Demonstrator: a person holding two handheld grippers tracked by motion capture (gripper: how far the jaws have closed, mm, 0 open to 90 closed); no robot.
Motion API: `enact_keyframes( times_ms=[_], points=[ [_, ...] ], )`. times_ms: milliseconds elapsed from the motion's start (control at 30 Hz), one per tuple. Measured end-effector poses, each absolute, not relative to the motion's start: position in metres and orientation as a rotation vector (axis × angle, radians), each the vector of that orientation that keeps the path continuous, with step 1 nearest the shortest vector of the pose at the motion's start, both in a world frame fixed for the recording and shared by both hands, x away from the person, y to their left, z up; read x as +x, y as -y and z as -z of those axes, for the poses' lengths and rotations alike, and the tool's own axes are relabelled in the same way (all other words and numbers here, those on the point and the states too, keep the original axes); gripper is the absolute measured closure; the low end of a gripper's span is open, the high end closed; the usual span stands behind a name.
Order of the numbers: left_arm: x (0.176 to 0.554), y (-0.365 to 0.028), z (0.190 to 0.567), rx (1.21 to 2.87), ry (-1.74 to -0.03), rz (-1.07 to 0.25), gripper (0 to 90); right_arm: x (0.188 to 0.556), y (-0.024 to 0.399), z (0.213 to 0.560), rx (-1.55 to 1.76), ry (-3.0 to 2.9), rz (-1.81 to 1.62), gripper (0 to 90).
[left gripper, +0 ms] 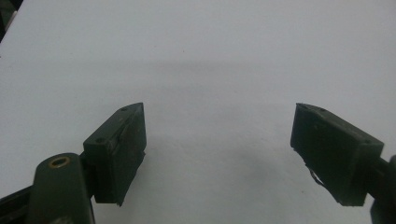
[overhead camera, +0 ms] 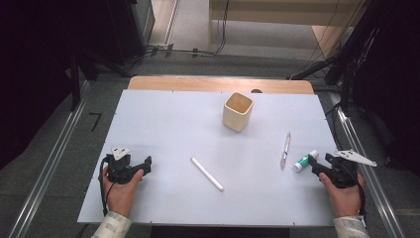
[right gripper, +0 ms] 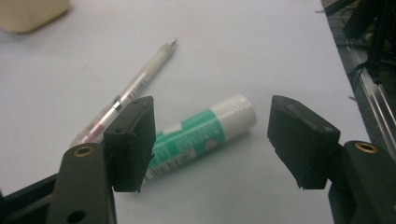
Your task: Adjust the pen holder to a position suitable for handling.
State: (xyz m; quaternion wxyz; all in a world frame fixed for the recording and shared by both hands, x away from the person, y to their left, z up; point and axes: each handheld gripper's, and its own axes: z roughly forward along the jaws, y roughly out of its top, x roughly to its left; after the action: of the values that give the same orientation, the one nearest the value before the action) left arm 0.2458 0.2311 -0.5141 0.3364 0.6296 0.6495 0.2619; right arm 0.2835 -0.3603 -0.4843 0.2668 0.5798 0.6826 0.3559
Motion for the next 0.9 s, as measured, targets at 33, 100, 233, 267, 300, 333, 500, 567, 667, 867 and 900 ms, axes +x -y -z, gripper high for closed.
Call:
enact_keyframes(
  times_ms=[33, 100, 233, 267, 300, 333, 500, 567, 667, 867, 900],
  points=[
    [0.246, -0.231, 0.514, 1.64, -1.694, -0.682, 19.2, 0.287, 0.355, 0.482, 1.547, -1.853, -0.972, 30.6],
    [0.246, -0.231, 0.514, 1.64, -1.695, -0.683, 19.3, 0.292, 0.348, 0.481, 1.538, -1.868, -0.973, 30.6],
    [0.246, -0.231, 0.514, 1.639, -1.695, -0.684, 19.2, 0.302, 0.334, 0.48, 1.52, -1.899, -0.979, 30.6],
    [0.246, -0.231, 0.514, 1.636, -1.694, -0.684, 19.2, 0.304, 0.33, 0.48, 1.51, -1.907, -0.98, 30.7],
    [0.245, -0.231, 0.514, 1.636, -1.694, -0.684, 19.2, 0.307, 0.327, 0.479, 1.502, -1.913, -0.984, 30.8],
    [0.245, -0.232, 0.514, 1.635, -1.695, -0.683, 19.2, 0.307, 0.327, 0.479, 1.502, -1.913, -0.984, 30.8],
    [0.245, -0.232, 0.514, 1.634, -1.694, -0.682, 19.3, 0.318, 0.313, 0.475, 1.473, -1.931, -0.998, 31.4],
    [0.245, -0.231, 0.514, 1.638, -1.692, -0.688, 19.2, 0.323, 0.31, 0.474, 1.47, -1.941, -0.999, 31.7],
    [0.245, -0.23, 0.513, 1.641, -1.685, -0.697, 19.2, 0.33, 0.305, 0.475, 1.473, -1.948, -1.002, 32.0],
    [0.245, -0.23, 0.513, 1.645, -1.685, -0.694, 19.3, 0.341, 0.296, 0.476, 1.46, -1.96, -1.003, 32.6],
    [0.245, -0.23, 0.513, 1.645, -1.685, -0.695, 19.2, 0.344, 0.292, 0.476, 1.459, -1.962, -1.008, 33.0]
  ],
)
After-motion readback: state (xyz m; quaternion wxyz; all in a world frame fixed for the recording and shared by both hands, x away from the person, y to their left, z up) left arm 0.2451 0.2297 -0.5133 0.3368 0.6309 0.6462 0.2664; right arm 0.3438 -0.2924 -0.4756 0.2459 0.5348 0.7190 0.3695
